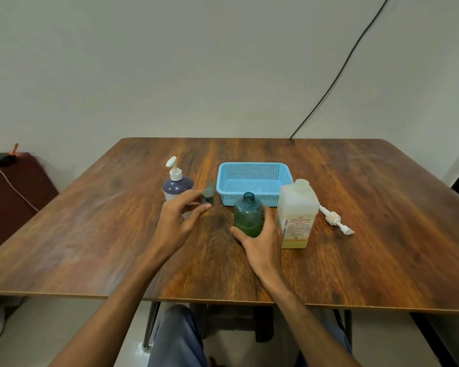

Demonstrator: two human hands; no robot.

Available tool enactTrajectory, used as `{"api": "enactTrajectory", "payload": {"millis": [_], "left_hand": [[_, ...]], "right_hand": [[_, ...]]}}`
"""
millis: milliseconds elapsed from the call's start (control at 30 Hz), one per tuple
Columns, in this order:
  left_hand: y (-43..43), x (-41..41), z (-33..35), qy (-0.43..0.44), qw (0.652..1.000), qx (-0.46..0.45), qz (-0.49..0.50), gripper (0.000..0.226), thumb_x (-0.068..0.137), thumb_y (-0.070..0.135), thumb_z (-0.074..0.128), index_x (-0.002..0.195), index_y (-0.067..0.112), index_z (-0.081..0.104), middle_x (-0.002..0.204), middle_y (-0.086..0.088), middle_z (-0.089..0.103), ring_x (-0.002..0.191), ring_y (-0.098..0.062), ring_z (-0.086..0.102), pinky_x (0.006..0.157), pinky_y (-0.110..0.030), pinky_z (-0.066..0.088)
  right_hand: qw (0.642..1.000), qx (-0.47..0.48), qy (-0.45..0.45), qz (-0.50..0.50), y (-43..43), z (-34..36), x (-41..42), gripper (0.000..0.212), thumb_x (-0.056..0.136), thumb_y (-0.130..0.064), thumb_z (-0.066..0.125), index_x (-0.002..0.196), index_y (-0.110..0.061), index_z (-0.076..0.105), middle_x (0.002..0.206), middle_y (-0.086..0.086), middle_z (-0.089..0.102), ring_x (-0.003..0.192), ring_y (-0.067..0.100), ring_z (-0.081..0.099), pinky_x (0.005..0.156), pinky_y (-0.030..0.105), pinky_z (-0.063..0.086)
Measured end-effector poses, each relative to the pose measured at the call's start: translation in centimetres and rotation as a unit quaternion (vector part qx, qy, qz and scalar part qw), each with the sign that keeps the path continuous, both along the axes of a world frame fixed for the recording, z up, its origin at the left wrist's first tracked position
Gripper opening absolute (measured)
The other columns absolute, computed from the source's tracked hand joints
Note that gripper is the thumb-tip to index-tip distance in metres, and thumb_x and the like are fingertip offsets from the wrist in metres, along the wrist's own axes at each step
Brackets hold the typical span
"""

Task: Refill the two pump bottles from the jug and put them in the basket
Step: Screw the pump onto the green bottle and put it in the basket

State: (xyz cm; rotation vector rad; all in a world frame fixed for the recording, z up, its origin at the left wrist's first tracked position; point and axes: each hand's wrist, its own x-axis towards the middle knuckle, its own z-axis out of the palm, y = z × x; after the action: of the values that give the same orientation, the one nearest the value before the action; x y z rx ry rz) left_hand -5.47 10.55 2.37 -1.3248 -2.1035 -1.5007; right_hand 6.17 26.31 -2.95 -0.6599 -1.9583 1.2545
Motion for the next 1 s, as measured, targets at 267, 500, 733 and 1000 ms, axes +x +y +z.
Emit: {"api": "enactTrajectory", "payload": {"millis": [267,500,733,1000], "left_hand": [[2.4,0.2,5.2,-0.107,0.984,0.144,0.003,0.026,0.094,0.02,0.069,0.119,0.013,0.071,0.1,-0.002,0.077,0.087,-0.018,0.077,0.078,-0.029,0.063],[3.7,0.8,8.7,-0.148,0.965,0.214,-0.02,0.026,0.099,0.012,0.065,0.122,0.003,0.07,0.101,-0.01,0.078,0.092,-0.024,0.076,0.083,-0.035,0.063],[4.7,1.6,9.4,-0.163,0.961,0.221,-0.025,0.021,0.098,0.013,0.067,0.118,0.006,0.072,0.097,-0.008,0.078,0.09,-0.023,0.076,0.081,-0.036,0.064],[6.1,2.3,5.3,-0.194,0.974,0.118,-0.015,0.024,0.095,0.022,0.072,0.114,0.009,0.074,0.099,-0.007,0.079,0.091,-0.022,0.077,0.085,-0.05,0.063]], "right_hand": [[1.0,0.027,-0.003,-0.005,-0.1,0.0,0.0,0.081,0.064,-0.032,0.093,0.132,-0.036,0.049,0.129,-0.015,0.058,0.123,0.011,0.052,0.104,0.043,0.05],[0.999,0.042,-0.004,0.003,0.0,-0.1,0.1,0.08,0.065,-0.035,0.092,0.131,-0.04,0.048,0.129,-0.017,0.057,0.123,0.011,0.052,0.103,0.042,0.051],[0.998,0.055,0.003,0.011,0.0,0.1,0.3,0.078,0.066,-0.03,0.092,0.133,-0.035,0.051,0.125,-0.019,0.057,0.118,0.007,0.054,0.1,0.034,0.053],[0.999,0.047,0.013,0.017,0.0,0.1,0.4,0.08,0.066,-0.032,0.092,0.131,-0.044,0.048,0.125,-0.021,0.056,0.119,0.006,0.054,0.101,0.035,0.052]]}}
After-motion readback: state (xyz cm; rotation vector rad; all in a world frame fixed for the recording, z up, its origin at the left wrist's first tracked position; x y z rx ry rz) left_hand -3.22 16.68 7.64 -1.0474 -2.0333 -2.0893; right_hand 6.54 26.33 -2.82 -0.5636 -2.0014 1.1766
